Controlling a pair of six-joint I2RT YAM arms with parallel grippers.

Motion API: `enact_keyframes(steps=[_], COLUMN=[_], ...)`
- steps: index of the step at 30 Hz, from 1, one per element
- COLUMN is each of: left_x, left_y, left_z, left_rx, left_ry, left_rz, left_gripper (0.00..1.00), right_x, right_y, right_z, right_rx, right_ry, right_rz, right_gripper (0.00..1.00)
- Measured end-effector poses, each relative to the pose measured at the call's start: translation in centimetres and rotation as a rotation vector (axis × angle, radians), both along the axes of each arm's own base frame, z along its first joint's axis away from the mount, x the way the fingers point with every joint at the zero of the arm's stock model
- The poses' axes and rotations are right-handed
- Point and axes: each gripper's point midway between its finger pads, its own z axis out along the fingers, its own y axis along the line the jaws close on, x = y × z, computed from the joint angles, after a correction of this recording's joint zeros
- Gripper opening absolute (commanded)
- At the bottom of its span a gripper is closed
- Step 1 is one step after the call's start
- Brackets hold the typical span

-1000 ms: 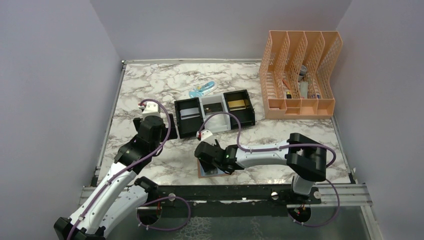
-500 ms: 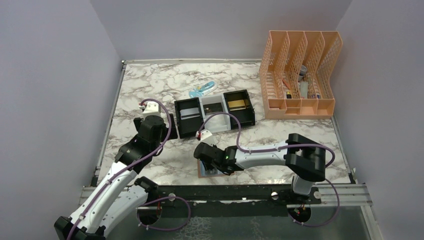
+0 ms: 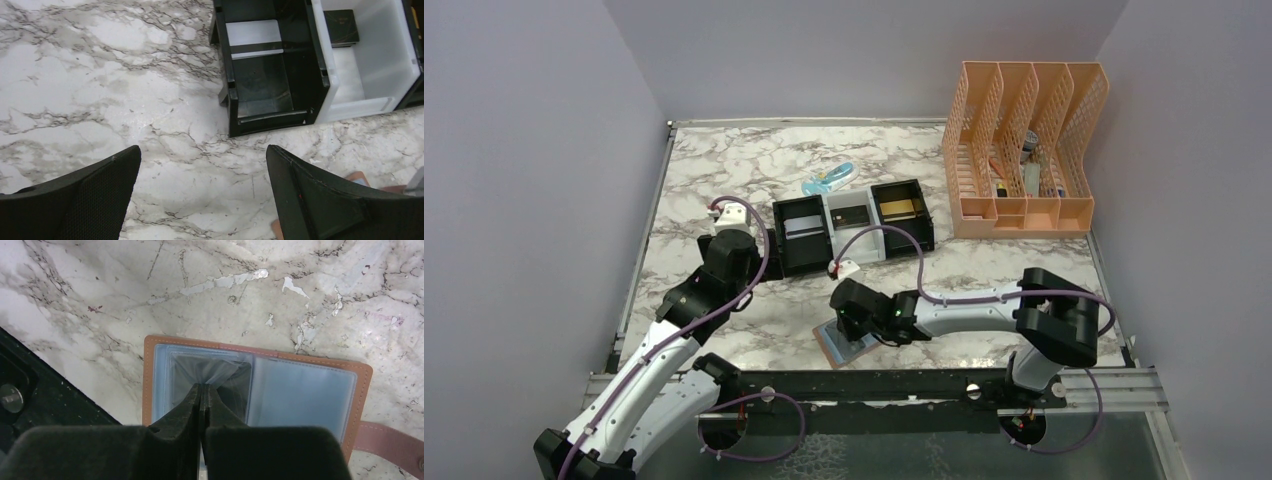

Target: Take the credit cards out of the card holder

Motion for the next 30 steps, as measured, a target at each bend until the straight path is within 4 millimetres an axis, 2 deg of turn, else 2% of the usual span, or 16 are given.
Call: enact_keyframes(steps=[3, 8, 12, 15, 18, 24, 30], left_x=[-0.3, -1.3, -2.7, -4.0, -5.0, -6.8, -8.9], left_y=[-1.1, -4.3, -7.7, -9.8, -11.0, -13.5, -15.9], left_z=[-0.1, -1.0, -3.1, -4.8, -5.9, -6.6, -7.4], left_rx=[-0.048, -0.200, -0.358, -0.468, -0.546, -0.681, -0.740], left_ry=[0.015, 0.052, 0.125, 0.187, 0.224, 0.242, 0.266], left_rz=[-0.040, -0.146, -0.262, -0.327, -0.355, -0.402, -0.431], left_gripper=[0.99, 0.99, 0.99, 0.97, 0.94, 0.85, 0.83], right_x=[0.3, 0.7, 1.0, 1.2, 1.3, 1.9, 2.1], right_y=[-0.2, -0.2, -0.4, -0.6, -0.9, -1.0, -1.0], right_z=[0.3, 1.1, 1.9, 1.8, 1.5, 1.8, 2.1], right_rx=[0.038, 0.112, 0.188, 0.224, 0.245, 0.283, 0.303], right_ry=[0.032, 0.075, 0.115, 0.155, 0.184, 0.216, 0.229], right_rz=[0.000, 0.003, 0.005, 0.004, 0.004, 0.008, 0.015], right_gripper=[0.01, 0.01, 0.01, 0.01, 0.01, 0.01, 0.01])
